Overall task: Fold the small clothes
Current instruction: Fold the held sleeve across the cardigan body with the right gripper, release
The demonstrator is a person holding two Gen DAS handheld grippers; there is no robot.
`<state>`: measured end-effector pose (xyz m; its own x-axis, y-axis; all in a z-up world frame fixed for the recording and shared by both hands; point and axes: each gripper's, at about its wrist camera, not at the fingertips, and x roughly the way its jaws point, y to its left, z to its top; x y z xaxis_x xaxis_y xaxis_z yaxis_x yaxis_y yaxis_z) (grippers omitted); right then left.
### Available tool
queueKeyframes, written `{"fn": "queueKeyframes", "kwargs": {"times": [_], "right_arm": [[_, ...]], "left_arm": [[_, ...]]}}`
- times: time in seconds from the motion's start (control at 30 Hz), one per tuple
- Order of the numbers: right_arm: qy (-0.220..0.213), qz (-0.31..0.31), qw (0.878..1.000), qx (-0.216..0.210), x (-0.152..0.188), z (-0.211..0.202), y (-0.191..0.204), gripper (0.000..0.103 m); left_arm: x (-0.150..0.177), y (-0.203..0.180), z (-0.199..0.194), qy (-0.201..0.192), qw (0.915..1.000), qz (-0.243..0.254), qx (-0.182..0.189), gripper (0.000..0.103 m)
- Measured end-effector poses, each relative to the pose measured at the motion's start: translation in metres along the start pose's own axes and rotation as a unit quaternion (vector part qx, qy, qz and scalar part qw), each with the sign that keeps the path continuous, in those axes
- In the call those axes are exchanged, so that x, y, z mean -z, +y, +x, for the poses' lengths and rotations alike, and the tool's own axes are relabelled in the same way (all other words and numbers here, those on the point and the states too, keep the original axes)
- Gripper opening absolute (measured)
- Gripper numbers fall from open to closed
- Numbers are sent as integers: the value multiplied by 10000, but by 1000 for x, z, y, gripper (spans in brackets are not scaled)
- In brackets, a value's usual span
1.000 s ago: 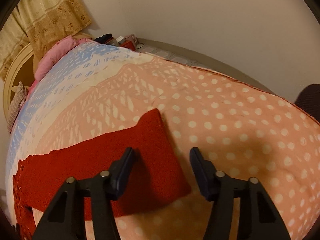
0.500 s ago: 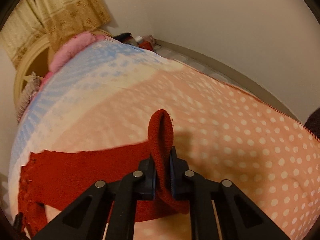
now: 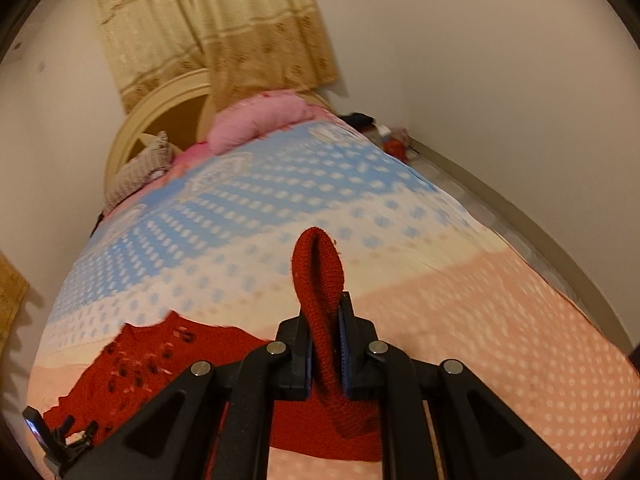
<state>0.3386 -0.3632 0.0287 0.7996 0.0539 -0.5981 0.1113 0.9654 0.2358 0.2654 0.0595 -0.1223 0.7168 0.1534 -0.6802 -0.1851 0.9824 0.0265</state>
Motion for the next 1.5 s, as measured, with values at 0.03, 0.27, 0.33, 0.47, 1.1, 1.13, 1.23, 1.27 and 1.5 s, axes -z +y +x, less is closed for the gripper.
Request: {"fn": "queueKeyframes", "kwargs": {"times": [0.03,0.27,0.33,0.47,1.1,1.13,1.23,1.27,1.5], "right_arm": [[-37,-50,10000,-41,-3,-2,9,10],[-257,-386,9979,-452,-21,-13,77,10],[-291,-471,9968,-583,-22,-15,96,10],[-314,-652,9935,-882,-21,-16,133,10],[-129,-1827,9630,-1976,28,-11,295,10],[-87,-1937,9601,-2014,37,-6,304,10],[85,-2201,9511,-2165,68,7,332,10],[164,-2271,9481,-2219,80,14,340,10],[574,-2620,9338,-2368,159,74,382,10]], "left_arm": [[0,1,-2,-13,10000,-6,16,103],[7,11,-10,-50,9998,-165,43,103],[10,16,-10,-34,9996,-268,112,103],[14,20,-11,-7,9995,-266,146,103],[20,46,-16,-41,9989,-469,88,103],[20,47,-17,-41,9989,-470,72,103],[21,50,-19,-44,9989,-463,18,103],[21,51,-19,-42,9990,-455,-4,103],[23,58,-24,9,9992,-359,-148,103]]}}
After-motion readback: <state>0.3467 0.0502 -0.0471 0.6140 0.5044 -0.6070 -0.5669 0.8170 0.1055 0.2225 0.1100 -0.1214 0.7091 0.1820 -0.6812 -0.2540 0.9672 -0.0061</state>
